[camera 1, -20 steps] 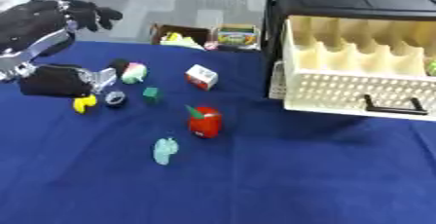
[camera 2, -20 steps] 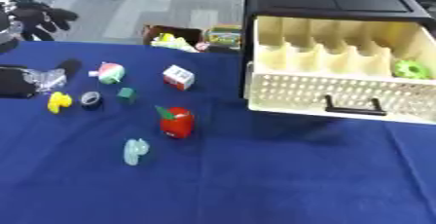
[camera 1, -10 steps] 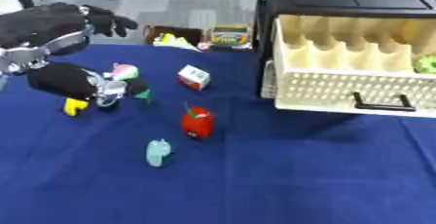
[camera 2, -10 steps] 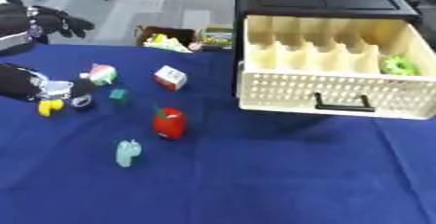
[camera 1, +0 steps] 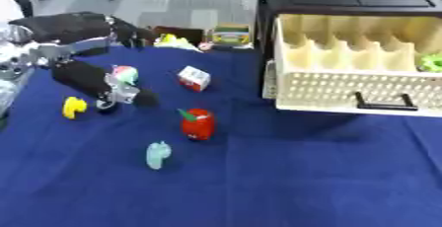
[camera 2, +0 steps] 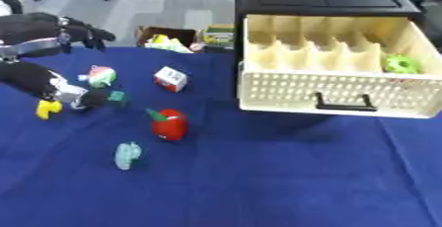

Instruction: Pick up objects from table and place into drawer.

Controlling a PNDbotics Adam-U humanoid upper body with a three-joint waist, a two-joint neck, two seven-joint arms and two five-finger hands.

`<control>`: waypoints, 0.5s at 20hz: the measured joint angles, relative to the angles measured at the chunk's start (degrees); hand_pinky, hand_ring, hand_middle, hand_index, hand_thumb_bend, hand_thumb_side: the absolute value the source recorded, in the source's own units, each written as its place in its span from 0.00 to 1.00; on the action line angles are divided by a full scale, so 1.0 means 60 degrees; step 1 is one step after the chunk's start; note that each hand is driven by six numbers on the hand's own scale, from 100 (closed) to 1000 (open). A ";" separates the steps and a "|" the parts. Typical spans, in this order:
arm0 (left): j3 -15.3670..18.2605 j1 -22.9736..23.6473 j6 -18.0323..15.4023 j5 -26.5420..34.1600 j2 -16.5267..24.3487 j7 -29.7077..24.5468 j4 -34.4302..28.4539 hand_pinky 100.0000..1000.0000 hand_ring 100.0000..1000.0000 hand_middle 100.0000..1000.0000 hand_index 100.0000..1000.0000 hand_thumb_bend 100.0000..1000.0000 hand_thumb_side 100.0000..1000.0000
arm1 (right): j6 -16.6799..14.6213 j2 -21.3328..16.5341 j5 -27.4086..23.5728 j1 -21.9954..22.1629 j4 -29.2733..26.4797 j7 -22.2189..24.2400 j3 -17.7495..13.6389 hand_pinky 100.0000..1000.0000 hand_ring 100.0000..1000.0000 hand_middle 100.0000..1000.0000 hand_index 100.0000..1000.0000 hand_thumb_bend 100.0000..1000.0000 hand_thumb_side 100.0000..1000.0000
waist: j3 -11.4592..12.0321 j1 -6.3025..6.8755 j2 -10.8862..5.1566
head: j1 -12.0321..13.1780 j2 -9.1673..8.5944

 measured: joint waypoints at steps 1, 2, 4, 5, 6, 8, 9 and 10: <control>-0.0053 -0.0044 -0.0035 -0.0001 -0.0012 -0.0037 0.0071 0.62 0.79 0.75 0.99 0.77 0.94 | 0.0000 0.0002 -0.0012 -0.0027 0.0000 -0.0056 0.0025 0.00 0.10 0.00 0.87 0.47 1.00 | -0.0011 0.0022 0.0006 | 0.0000 -0.0045; -0.0105 -0.0085 -0.0070 -0.0003 -0.0041 -0.0079 0.0143 0.62 0.80 0.75 0.99 0.78 0.94 | -0.0003 0.0014 -0.0018 -0.0043 0.0000 -0.0101 0.0035 0.00 0.10 0.00 0.87 0.47 1.00 | -0.0014 0.0036 0.0015 | -0.0013 -0.0051; -0.0190 -0.0130 -0.0122 -0.0007 -0.0084 -0.0161 0.0279 0.62 0.80 0.75 0.99 0.78 0.93 | 0.0008 0.0064 -0.0020 -0.0065 0.0000 -0.0193 0.0036 0.00 0.10 0.00 0.86 0.47 1.00 | -0.0019 0.0049 0.0026 | -0.0077 -0.0048; -0.0226 -0.0148 -0.0137 -0.0008 -0.0085 -0.0188 0.0350 0.62 0.80 0.75 0.99 0.79 0.93 | 0.0023 0.0073 -0.0022 -0.0068 0.0000 -0.0254 0.0035 0.00 0.10 0.00 0.86 0.46 1.00 | -0.0018 0.0053 0.0026 | -0.0112 -0.0046; -0.0244 -0.0184 -0.0149 -0.0008 -0.0097 -0.0208 0.0423 0.62 0.80 0.76 0.99 0.79 0.92 | 0.0039 0.0073 -0.0028 -0.0070 0.0000 -0.0326 0.0033 0.00 0.10 0.00 0.86 0.46 1.00 | -0.0018 0.0057 0.0026 | -0.0140 -0.0043; -0.0308 -0.0277 -0.0177 -0.0012 -0.0170 -0.0235 0.0580 0.62 0.80 0.76 1.00 0.80 0.90 | 0.0073 0.0076 -0.0054 -0.0069 0.0000 -0.0470 0.0028 0.00 0.10 0.00 0.86 0.46 1.00 | -0.0019 0.0068 0.0027 | -0.0169 0.0000; -0.0355 -0.0348 -0.0208 -0.0018 -0.0198 -0.0250 0.0666 0.62 0.81 0.77 1.00 0.79 0.90 | 0.0098 0.0077 -0.0059 -0.0067 0.0000 -0.0536 0.0026 0.00 0.10 0.00 0.86 0.47 1.00 | -0.0020 0.0071 0.0028 | -0.0176 0.0045; -0.0397 -0.0426 -0.0253 -0.0032 -0.0238 -0.0261 0.0762 0.62 0.81 0.77 1.00 0.79 0.88 | 0.0118 0.0080 -0.0061 -0.0065 0.0000 -0.0589 0.0025 0.00 0.10 0.00 0.86 0.46 1.00 | -0.0021 0.0071 0.0028 | -0.0179 0.0086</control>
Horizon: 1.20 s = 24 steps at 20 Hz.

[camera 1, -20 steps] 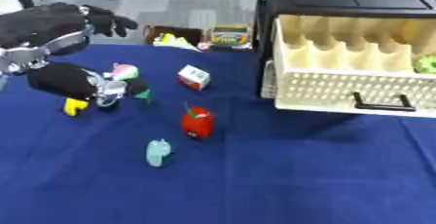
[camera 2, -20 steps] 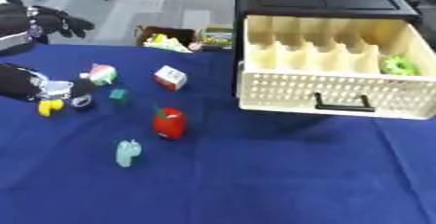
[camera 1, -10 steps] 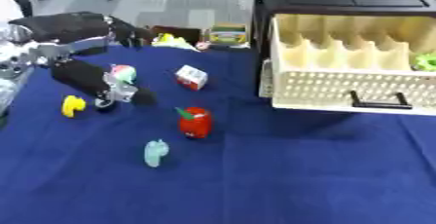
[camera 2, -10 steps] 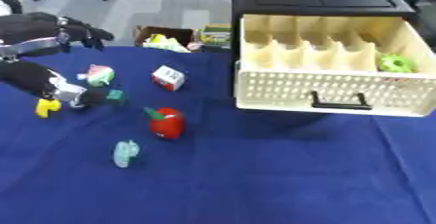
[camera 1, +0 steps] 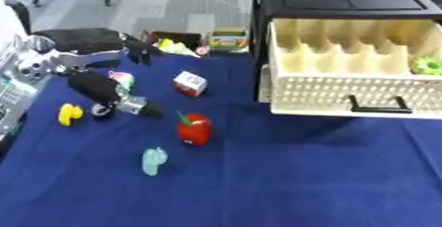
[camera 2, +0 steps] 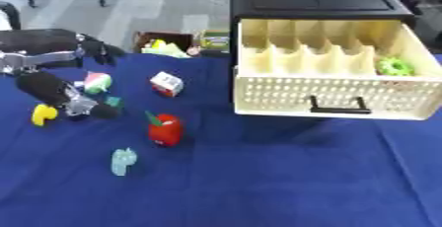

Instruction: Pick up objects from table and place into drawer.

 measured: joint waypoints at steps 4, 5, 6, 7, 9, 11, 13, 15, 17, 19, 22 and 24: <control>-0.0223 -0.0358 -0.0319 -0.0023 -0.0108 -0.0088 0.0545 0.60 0.80 0.78 1.00 0.75 0.83 | 0.0057 0.0063 -0.0002 0.0000 0.0000 -0.0118 -0.0017 0.00 0.10 0.00 0.86 0.47 1.00 | -0.0031 -0.0007 -0.0004 | 0.0000 0.0127; -0.0271 -0.0436 -0.0422 -0.0019 -0.0148 -0.0116 0.0699 0.60 0.80 0.78 1.00 0.74 0.82 | 0.0068 0.0079 -0.0002 0.0000 0.0000 -0.0141 -0.0030 0.00 0.10 0.00 0.86 0.47 1.00 | -0.0035 -0.0019 -0.0007 | 0.0002 0.0132; -0.0312 -0.0514 -0.0516 0.0009 -0.0203 -0.0151 0.0865 0.60 0.80 0.77 0.99 0.71 0.80 | 0.0078 0.0084 -0.0002 0.0000 0.0000 -0.0160 -0.0049 0.00 0.10 0.00 0.86 0.47 1.00 | -0.0051 -0.0035 -0.0015 | 0.0012 0.0149; -0.0339 -0.0591 -0.0597 0.0050 -0.0268 -0.0189 0.1046 0.60 0.80 0.77 0.99 0.70 0.79 | 0.0089 0.0086 -0.0002 0.0000 0.0000 -0.0179 -0.0059 0.00 0.10 0.00 0.86 0.47 1.00 | -0.0079 -0.0048 -0.0026 | 0.0031 0.0183; -0.0379 -0.0784 -0.0713 0.0108 -0.0412 -0.0266 0.1399 0.60 0.80 0.77 0.99 0.71 0.79 | 0.0115 0.0097 -0.0002 0.0003 0.0000 -0.0206 -0.0084 0.00 0.10 0.00 0.86 0.47 1.00 | -0.0103 -0.0060 -0.0044 | 0.0076 0.0252; -0.0426 -0.0957 -0.0802 0.0091 -0.0533 -0.0316 0.1778 0.60 0.80 0.77 0.99 0.71 0.79 | 0.0152 0.0155 -0.0002 0.0004 0.0000 -0.0244 -0.0116 0.00 0.10 0.00 0.86 0.47 1.00 | -0.0146 -0.0076 -0.0045 | 0.0105 0.0342; -0.0465 -0.1123 -0.0884 -0.0041 -0.0671 -0.0356 0.2181 0.60 0.80 0.77 1.00 0.71 0.79 | 0.0177 0.0168 -0.0002 0.0002 0.0000 -0.0269 -0.0121 0.00 0.10 0.00 0.86 0.47 1.00 | -0.0200 -0.0094 -0.0047 | 0.0161 0.0431; -0.0488 -0.1253 -0.0957 -0.0196 -0.0781 -0.0389 0.2552 0.60 0.80 0.76 1.00 0.71 0.79 | 0.0181 0.0174 -0.0002 -0.0001 0.0000 -0.0273 -0.0130 0.00 0.10 0.00 0.86 0.47 1.00 | -0.0230 -0.0091 -0.0048 | 0.0210 0.0509; -0.0498 -0.1342 -0.1010 -0.0318 -0.0871 -0.0409 0.2877 0.60 0.80 0.76 1.00 0.71 0.79 | 0.0184 0.0197 -0.0002 -0.0003 0.0000 -0.0273 -0.0150 0.00 0.10 0.00 0.86 0.47 1.00 | -0.0276 -0.0084 -0.0048 | 0.0254 0.0565; -0.0506 -0.1387 -0.1044 -0.0402 -0.0957 -0.0388 0.3136 0.58 0.78 0.73 0.98 0.72 0.77 | 0.0193 0.0256 -0.0002 -0.0033 0.0000 -0.0282 -0.0175 0.00 0.10 0.00 0.85 0.46 1.00 | -0.0331 -0.0069 -0.0048 | 0.0276 0.0625; -0.0526 -0.1411 -0.1096 -0.0470 -0.1101 -0.0247 0.3457 0.56 0.77 0.72 0.97 0.71 0.73 | 0.0226 0.0311 -0.0002 -0.0074 0.0000 -0.0321 -0.0213 0.00 0.10 0.00 0.85 0.46 1.00 | -0.0385 -0.0061 -0.0048 | 0.0322 0.0630; -0.0591 -0.1411 -0.1164 -0.0476 -0.1151 -0.0158 0.3568 0.56 0.77 0.73 0.97 0.70 0.70 | 0.0256 0.0339 -0.0013 -0.0074 0.0000 -0.0384 -0.0253 0.00 0.10 0.00 0.85 0.46 1.00 | -0.0394 -0.0063 -0.0048 | 0.0343 0.0629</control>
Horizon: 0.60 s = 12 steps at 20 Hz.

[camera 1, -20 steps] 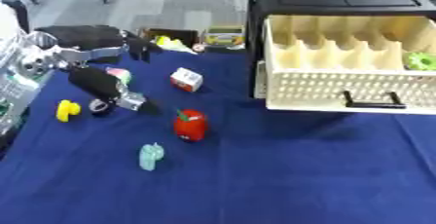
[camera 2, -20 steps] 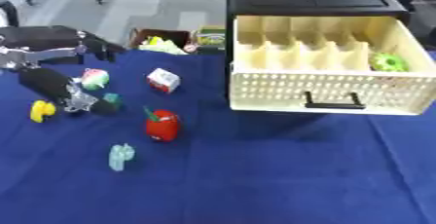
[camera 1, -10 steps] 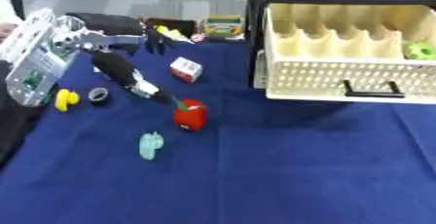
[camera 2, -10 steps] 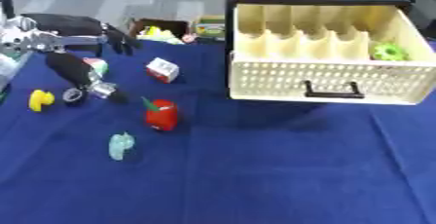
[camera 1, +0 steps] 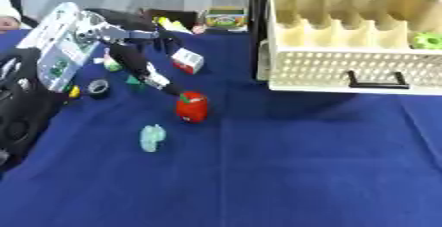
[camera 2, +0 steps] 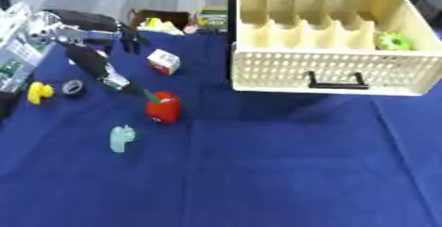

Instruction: Pick up objects from table and place into drawer.

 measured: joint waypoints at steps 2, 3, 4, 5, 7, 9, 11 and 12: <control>-0.0103 0.0004 -0.0117 -0.0016 -0.0049 0.0075 0.0033 0.57 0.78 0.75 0.99 0.69 0.69 | 0.0041 0.0009 -0.0047 0.0000 0.0000 -0.0082 -0.0040 0.00 0.10 0.00 0.85 0.46 1.00 | -0.0018 0.0000 0.0000 | 0.0001 -0.0004; -0.0166 0.0009 -0.0206 -0.0040 -0.0077 0.0108 0.0031 0.57 0.78 0.76 1.00 0.69 0.69 | 0.0057 0.0018 -0.0080 0.0000 0.0000 -0.0136 -0.0047 0.00 0.10 0.00 0.85 0.46 1.00 | -0.0019 0.0001 0.0000 | 0.0001 -0.0009; -0.0231 0.0029 -0.0301 -0.0060 -0.0109 0.0130 0.0027 0.57 0.79 0.78 1.00 0.71 0.69 | 0.0072 0.0033 -0.0108 0.0003 0.0000 -0.0177 -0.0055 0.00 0.10 0.00 0.85 0.46 1.00 | -0.0018 0.0001 0.0000 | 0.0001 -0.0013; -0.0291 0.0053 -0.0382 -0.0081 -0.0122 0.0137 0.0022 0.58 0.79 0.79 1.00 0.71 0.69 | 0.0083 0.0055 -0.0135 0.0006 0.0000 -0.0211 -0.0062 0.00 0.10 0.00 0.85 0.46 1.00 | -0.0018 0.0002 0.0000 | 0.0001 -0.0018; -0.0372 0.0058 -0.0499 -0.0148 -0.0128 0.0143 0.0014 0.58 0.79 0.79 0.99 0.73 0.70 | 0.0098 0.0078 -0.0161 0.0009 0.0000 -0.0265 -0.0066 0.00 0.10 0.00 0.85 0.46 1.00 | -0.0016 0.0005 0.0001 | 0.0001 -0.0042; -0.0438 0.0062 -0.0573 -0.0254 -0.0191 0.0128 0.0015 0.59 0.79 0.79 0.99 0.74 0.70 | 0.0118 0.0080 -0.0165 0.0012 0.0000 -0.0289 -0.0066 0.00 0.10 0.00 0.85 0.46 1.00 | -0.0017 0.0007 0.0002 | 0.0001 -0.0096; -0.0501 0.0066 -0.0648 -0.0394 -0.0221 0.0109 0.0021 0.59 0.80 0.76 1.00 0.73 0.69 | 0.0134 0.0090 -0.0167 0.0013 0.0000 -0.0305 -0.0066 0.00 0.10 0.00 0.85 0.46 1.00 | -0.0019 0.0007 0.0003 | -0.0004 -0.0110; -0.0536 0.0068 -0.0683 -0.0459 -0.0233 0.0097 0.0024 0.59 0.80 0.76 1.00 0.73 0.68 | 0.0141 0.0101 -0.0170 0.0015 0.0000 -0.0316 -0.0066 0.00 0.10 0.00 0.84 0.46 1.00 | -0.0019 0.0007 0.0003 | -0.0010 -0.0130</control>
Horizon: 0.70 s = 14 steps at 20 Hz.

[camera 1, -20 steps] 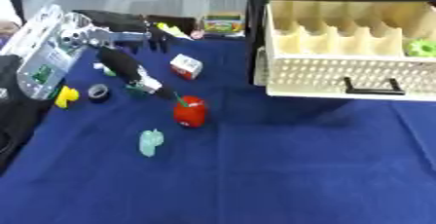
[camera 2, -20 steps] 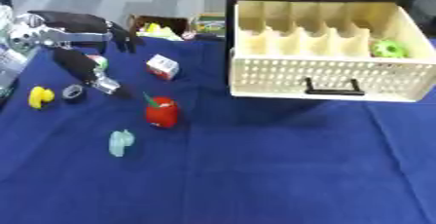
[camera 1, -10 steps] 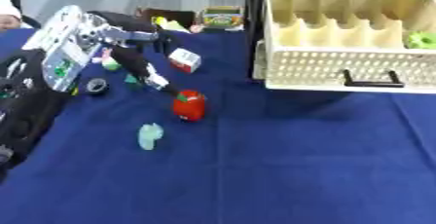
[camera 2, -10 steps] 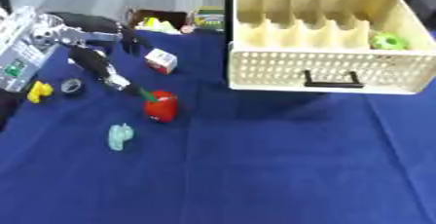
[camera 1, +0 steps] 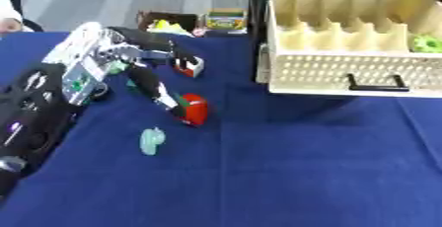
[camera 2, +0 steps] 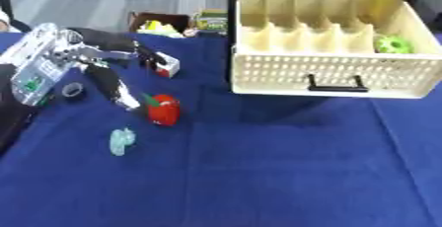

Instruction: Pick up objects from table and place into drawer.

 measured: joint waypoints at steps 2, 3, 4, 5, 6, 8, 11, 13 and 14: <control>-0.0040 0.0004 -0.0087 -0.0135 -0.0033 -0.0019 0.0006 0.59 0.80 0.77 1.00 0.72 0.67 | 0.0005 0.0008 -0.0013 0.0030 0.0000 -0.0018 0.0000 0.00 0.10 0.00 0.85 0.46 1.00 | -0.0001 0.0004 0.0001 | -0.0012 -0.0019; -0.0066 0.0007 -0.0132 -0.0201 -0.0047 -0.0036 0.0011 0.59 0.80 0.77 1.00 0.71 0.66 | 0.0000 0.0026 -0.0017 0.0040 0.0000 -0.0027 0.0000 0.00 0.10 0.00 0.84 0.46 1.00 | -0.0002 0.0005 0.0002 | -0.0023 -0.0042; -0.0084 0.0008 -0.0176 -0.0262 -0.0048 -0.0071 0.0040 0.59 0.81 0.77 1.00 0.70 0.66 | -0.0001 0.0046 -0.0022 0.0052 0.0000 -0.0033 -0.0001 0.00 0.10 0.00 0.84 0.46 1.00 | -0.0004 0.0006 0.0005 | -0.0034 -0.0045; -0.0113 0.0012 -0.0211 -0.0332 -0.0048 -0.0123 0.0083 0.59 0.81 0.78 1.00 0.70 0.65 | -0.0001 0.0057 -0.0025 0.0070 0.0000 -0.0039 -0.0002 0.00 0.10 0.00 0.84 0.45 1.00 | -0.0004 0.0006 0.0007 | -0.0039 -0.0045; -0.0121 0.0013 -0.0229 -0.0412 -0.0048 -0.0185 0.0130 0.59 0.81 0.78 1.00 0.68 0.64 | 0.0005 0.0059 -0.0029 0.0070 0.0000 -0.0049 -0.0005 0.00 0.10 0.00 0.84 0.45 1.00 | -0.0003 0.0006 0.0009 | -0.0041 -0.0045; -0.0121 0.0014 -0.0216 -0.0585 -0.0048 -0.0329 0.0207 0.60 0.82 0.79 1.00 0.67 0.62 | 0.0015 0.0064 -0.0039 0.0072 0.0000 -0.0070 -0.0018 0.00 0.10 0.00 0.84 0.45 1.00 | -0.0001 0.0006 0.0019 | -0.0042 -0.0045; -0.0119 0.0014 -0.0108 -0.0913 -0.0048 -0.0462 0.0309 0.60 0.83 0.79 1.00 0.67 0.61 | 0.0023 0.0073 -0.0057 0.0074 0.0000 -0.0088 -0.0025 0.00 0.10 0.00 0.84 0.45 1.00 | -0.0001 0.0006 0.0070 | -0.0038 -0.0045; -0.0116 0.0015 -0.0066 -0.1091 -0.0048 -0.0505 0.0371 0.60 0.83 0.80 1.00 0.68 0.61 | 0.0024 0.0087 -0.0065 0.0074 0.0000 -0.0091 -0.0026 0.00 0.10 0.00 0.84 0.45 1.00 | 0.0000 0.0005 0.0077 | -0.0024 -0.0045; -0.0116 0.0018 -0.0064 -0.1137 -0.0049 -0.0506 0.0407 0.60 0.83 0.80 1.00 0.67 0.60 | 0.0024 0.0101 -0.0067 0.0074 0.0000 -0.0091 -0.0026 0.00 0.10 0.00 0.84 0.45 1.00 | 0.0000 0.0005 0.0084 | -0.0016 -0.0045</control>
